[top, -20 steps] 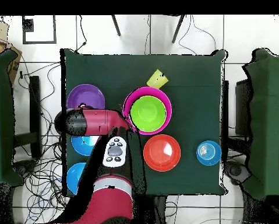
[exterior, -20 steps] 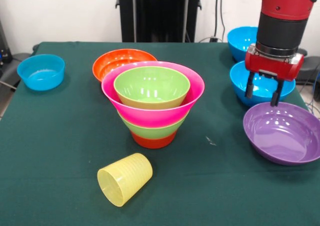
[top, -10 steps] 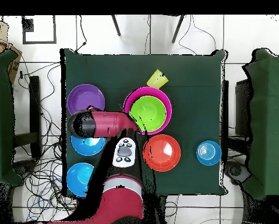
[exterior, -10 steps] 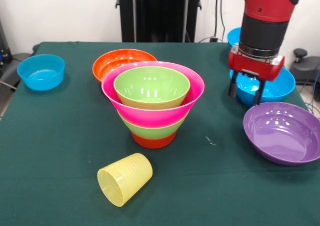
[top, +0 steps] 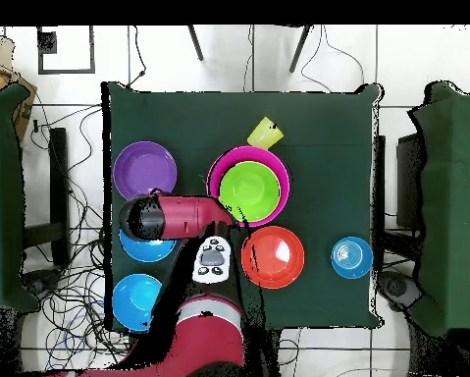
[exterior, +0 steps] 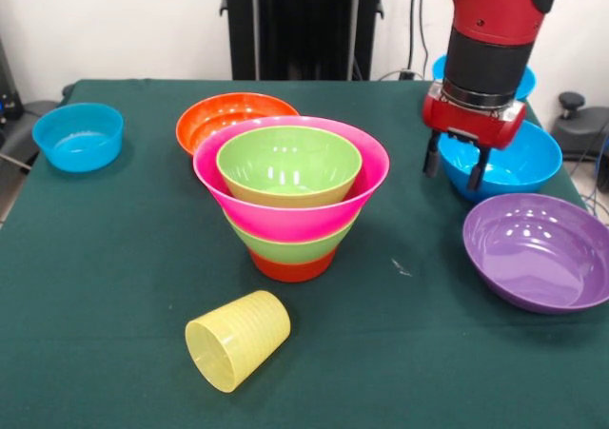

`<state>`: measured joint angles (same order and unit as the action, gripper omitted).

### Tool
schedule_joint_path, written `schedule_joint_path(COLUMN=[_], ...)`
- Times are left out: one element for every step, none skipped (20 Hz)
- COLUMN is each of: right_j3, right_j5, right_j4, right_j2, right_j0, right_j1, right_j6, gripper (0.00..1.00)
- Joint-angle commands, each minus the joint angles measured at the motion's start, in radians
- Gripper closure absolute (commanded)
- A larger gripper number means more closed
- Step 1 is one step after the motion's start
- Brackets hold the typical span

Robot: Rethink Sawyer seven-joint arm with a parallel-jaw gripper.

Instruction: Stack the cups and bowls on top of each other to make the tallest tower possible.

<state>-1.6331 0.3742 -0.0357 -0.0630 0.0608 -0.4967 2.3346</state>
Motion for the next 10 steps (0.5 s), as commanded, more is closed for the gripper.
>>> schedule_joint_path(right_j3=[-0.064,-0.067,-0.071,-0.076,-0.080,-0.082,-0.082,-0.085,-0.089,-0.093], right_j5=[-0.006,-0.009,-0.019,-0.036,-0.053,-0.069,-0.089,-0.123,-0.143,-0.152], right_j4=[0.024,0.021,0.020,0.019,0.018,0.018,0.021,0.022,0.021,0.020], right_j2=[0.118,0.123,0.128,0.130,0.133,0.133,0.131,0.130,0.137,0.146], right_j0=[-0.047,-0.049,-0.053,-0.053,-0.054,-0.052,-0.049,-0.046,-0.050,-0.057], right_j1=[0.052,0.053,0.054,0.055,0.056,0.059,0.064,0.068,0.072,0.072], right_j6=[0.018,0.022,0.026,0.034,0.042,0.051,0.058,0.072,0.077,0.076], gripper=[0.00,0.00,0.00,0.00,0.00,0.00,0.00,0.00,0.00,0.00])
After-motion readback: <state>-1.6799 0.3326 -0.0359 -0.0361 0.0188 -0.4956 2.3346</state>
